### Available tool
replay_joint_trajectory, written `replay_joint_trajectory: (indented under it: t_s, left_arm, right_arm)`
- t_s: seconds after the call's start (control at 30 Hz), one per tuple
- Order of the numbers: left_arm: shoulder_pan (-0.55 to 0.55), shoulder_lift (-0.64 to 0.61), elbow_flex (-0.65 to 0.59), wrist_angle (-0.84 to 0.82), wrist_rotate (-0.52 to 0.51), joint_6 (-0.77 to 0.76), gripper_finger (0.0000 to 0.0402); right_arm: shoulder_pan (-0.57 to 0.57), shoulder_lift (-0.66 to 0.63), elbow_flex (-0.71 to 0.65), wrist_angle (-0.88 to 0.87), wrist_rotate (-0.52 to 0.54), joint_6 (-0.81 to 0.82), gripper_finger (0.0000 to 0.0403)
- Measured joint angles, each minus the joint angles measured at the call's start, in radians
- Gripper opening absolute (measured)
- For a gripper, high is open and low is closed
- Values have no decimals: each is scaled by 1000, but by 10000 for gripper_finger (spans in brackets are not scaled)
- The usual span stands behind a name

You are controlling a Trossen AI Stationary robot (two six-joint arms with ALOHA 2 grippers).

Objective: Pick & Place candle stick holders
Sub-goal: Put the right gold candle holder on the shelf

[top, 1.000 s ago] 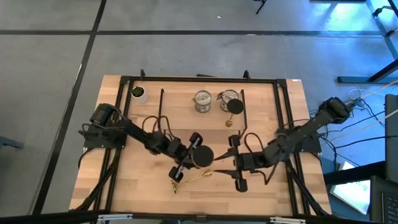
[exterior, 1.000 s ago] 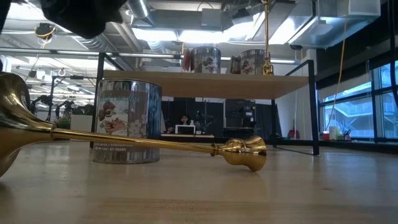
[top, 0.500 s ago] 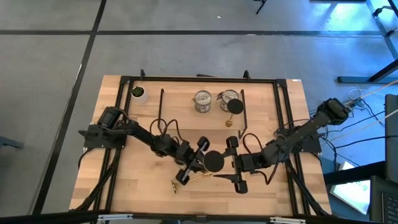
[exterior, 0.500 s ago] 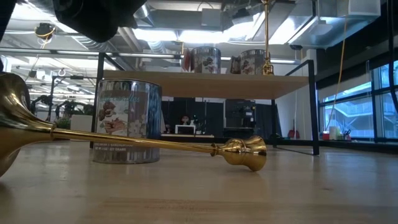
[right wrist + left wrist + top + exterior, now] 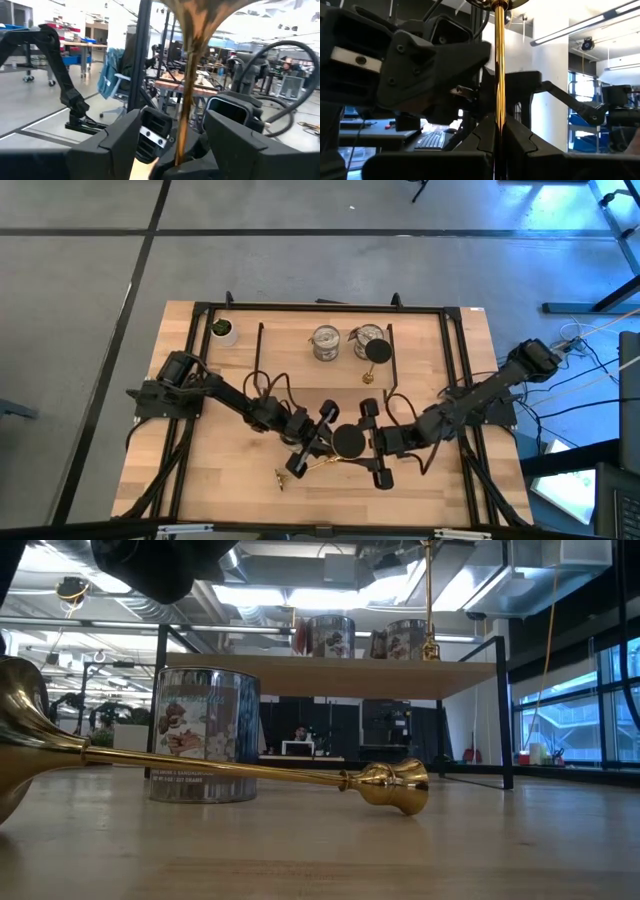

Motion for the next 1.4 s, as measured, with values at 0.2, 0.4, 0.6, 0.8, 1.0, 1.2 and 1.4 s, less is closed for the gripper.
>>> replay_joint_trajectory:
  t_s: [0.2, 0.4, 0.6, 0.8, 1.0, 1.2, 1.4]
  left_arm:
    - [-1, 0, 0, 1, 0, 3, 8]
    - [-2, 0, 0, -6, 0, 4, 8]
    - [-2, 0, 0, -9, 1, 4, 8]
    - [-2, 0, 1, -20, 7, 4, 8]
    - [-2, 0, 1, -26, 5, 3, 11]
    - [-2, -3, 2, -45, -46, -21, 46]
    - [-1, -10, 2, -182, -145, -8, 79]
  right_arm:
    - [1, 1, 0, 16, -20, 6, 224]
    - [2, 1, 0, 30, -20, 14, 198]
    - [2, 1, 0, 34, -20, 15, 123]
    - [2, 1, 0, 33, -19, 15, 53]
    - [3, 1, 1, 17, 31, 55, 20]
    - [3, 1, 0, -17, 66, 116, 15]
    - [21, 1, 9, -80, 213, 142, 14]
